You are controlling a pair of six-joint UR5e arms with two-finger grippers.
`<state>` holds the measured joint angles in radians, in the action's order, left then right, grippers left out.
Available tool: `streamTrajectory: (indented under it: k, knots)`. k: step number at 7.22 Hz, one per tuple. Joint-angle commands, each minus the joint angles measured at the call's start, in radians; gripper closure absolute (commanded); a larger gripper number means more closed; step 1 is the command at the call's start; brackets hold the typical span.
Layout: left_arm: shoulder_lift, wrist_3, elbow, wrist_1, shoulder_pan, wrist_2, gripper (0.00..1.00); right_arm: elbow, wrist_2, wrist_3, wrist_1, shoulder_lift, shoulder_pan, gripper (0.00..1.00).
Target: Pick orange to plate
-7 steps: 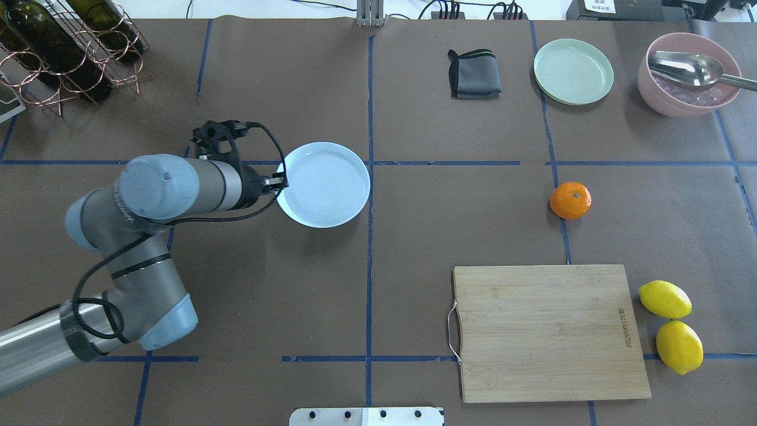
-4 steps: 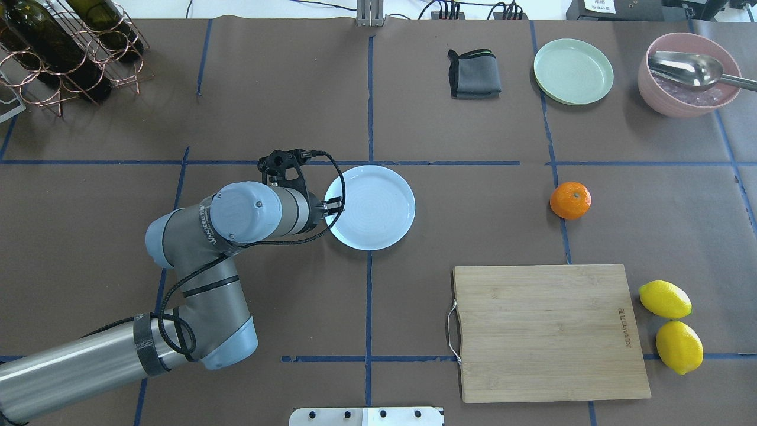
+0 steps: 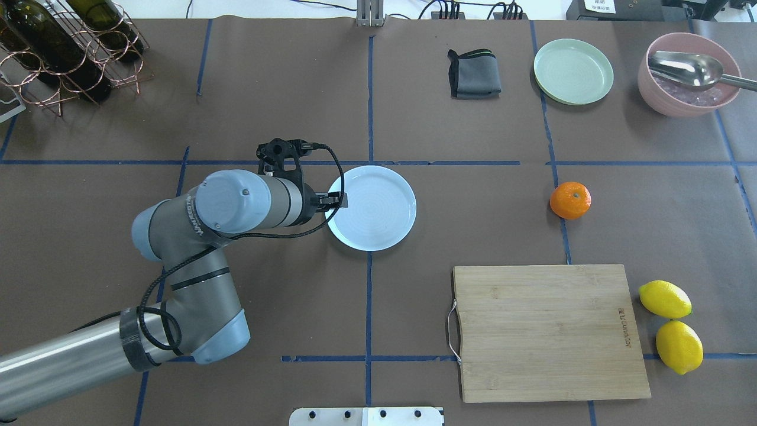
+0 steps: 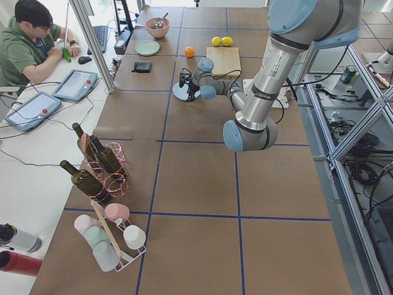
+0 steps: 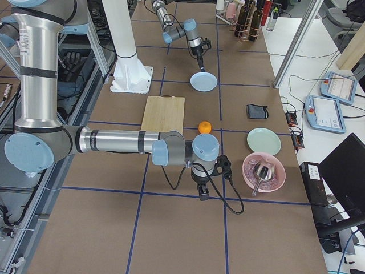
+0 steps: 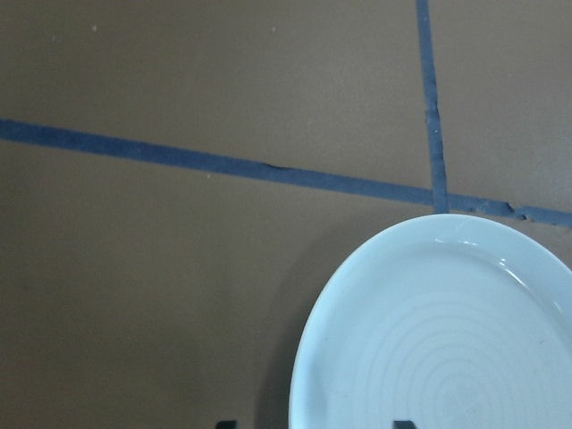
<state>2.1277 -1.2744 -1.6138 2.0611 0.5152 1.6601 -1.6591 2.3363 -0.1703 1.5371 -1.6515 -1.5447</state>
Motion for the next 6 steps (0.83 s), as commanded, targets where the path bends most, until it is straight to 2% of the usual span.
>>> streamTrajectory:
  k: [1,2,4,5,6]
  knots:
    - [-0.136,0.318,-0.204,-0.132,0.147,0.159,0.00,-0.001,0.000,0.002,0.000,-0.001,0.000,0.00]
    - [-0.229,0.527,-0.266,-0.182,0.246,0.205,0.00,-0.004,0.000,0.003,0.000,0.001,0.000,0.00]
    - [-0.384,0.973,-0.287,-0.200,0.491,0.282,0.00,-0.022,0.021,0.009,-0.002,0.001,0.000,0.00]
    - [-0.428,1.197,-0.246,-0.210,0.686,0.454,0.00,-0.036,0.078,0.009,0.000,-0.001,0.000,0.00]
    - [-0.505,1.360,-0.221,-0.213,0.800,0.549,0.00,-0.039,0.115,0.002,-0.011,-0.002,0.000,0.00]
